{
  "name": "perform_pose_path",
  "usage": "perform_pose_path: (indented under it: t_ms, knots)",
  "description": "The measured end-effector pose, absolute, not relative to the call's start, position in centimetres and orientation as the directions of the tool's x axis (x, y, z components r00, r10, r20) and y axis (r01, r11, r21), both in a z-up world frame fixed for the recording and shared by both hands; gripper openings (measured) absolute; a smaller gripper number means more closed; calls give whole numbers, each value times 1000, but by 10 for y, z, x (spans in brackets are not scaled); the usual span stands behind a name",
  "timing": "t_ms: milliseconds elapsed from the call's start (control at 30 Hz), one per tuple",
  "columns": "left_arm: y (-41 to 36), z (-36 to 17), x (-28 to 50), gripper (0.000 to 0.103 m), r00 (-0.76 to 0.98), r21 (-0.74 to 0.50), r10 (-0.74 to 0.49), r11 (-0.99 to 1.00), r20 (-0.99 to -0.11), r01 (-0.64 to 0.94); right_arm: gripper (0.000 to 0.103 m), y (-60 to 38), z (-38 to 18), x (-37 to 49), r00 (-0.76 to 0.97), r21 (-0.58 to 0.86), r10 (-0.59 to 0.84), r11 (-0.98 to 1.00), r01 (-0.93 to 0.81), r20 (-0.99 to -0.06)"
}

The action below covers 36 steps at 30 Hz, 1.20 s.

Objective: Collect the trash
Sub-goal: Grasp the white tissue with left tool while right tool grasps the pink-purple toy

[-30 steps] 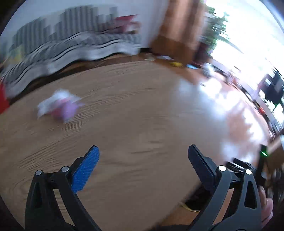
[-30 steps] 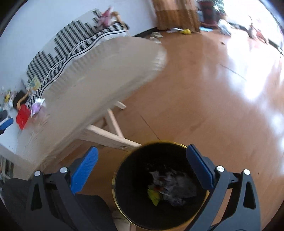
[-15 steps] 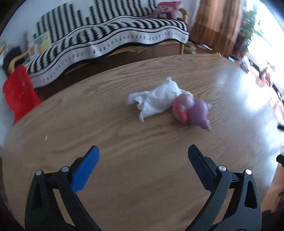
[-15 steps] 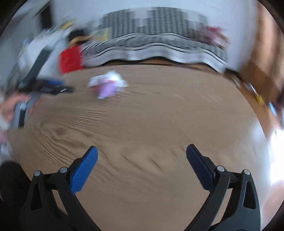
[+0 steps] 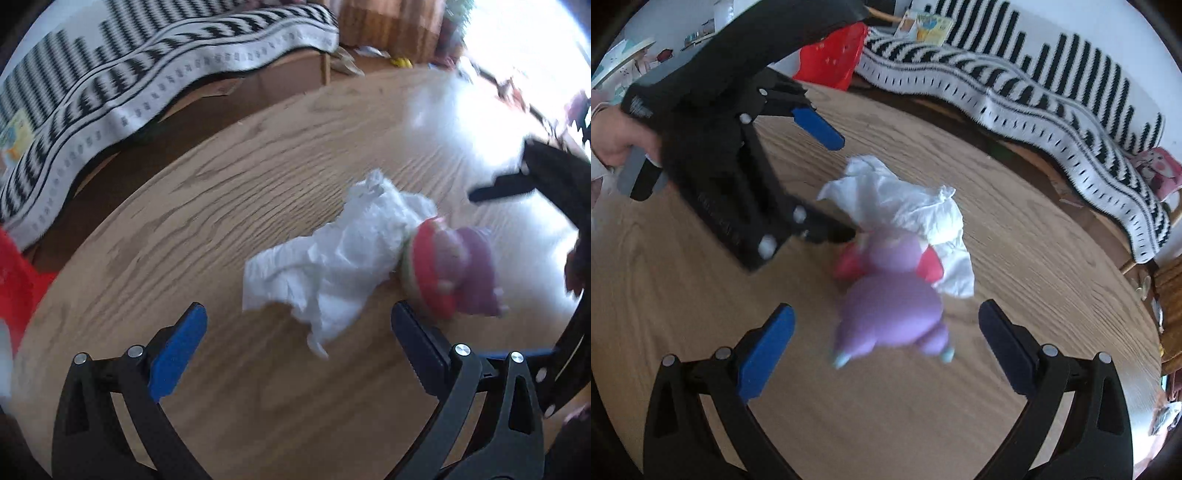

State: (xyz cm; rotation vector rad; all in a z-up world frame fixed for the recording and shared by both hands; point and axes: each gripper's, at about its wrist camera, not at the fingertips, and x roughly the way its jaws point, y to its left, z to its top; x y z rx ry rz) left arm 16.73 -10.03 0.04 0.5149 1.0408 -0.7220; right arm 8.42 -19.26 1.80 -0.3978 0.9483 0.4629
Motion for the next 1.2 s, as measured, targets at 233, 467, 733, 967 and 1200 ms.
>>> perform_pose_path:
  t_ms: [233, 467, 733, 967, 1200]
  knots:
    - [-103, -3, 175, 98, 335, 22, -424, 592, -841, 805, 98, -207, 2, 105, 455, 2, 280, 853, -522, -845]
    - [-101, -4, 172, 98, 356, 22, -464, 584, -811, 812, 98, -210, 1, 94, 498, 2, 290, 865, -501, -817]
    - [-101, -4, 169, 98, 358, 25, -463, 584, -811, 811, 98, -211, 1, 93, 500, -1, 286, 867, -498, -817]
    - [-98, 3, 163, 50, 377, 19, -492, 589, -785, 808, 58, -214, 6, 89, 526, 1, 293, 875, -485, -798]
    - [-103, 18, 145, 2, 399, 7, -501, 616, -768, 788, 48, -234, 19, 77, 543, 48, 292, 907, -418, -787]
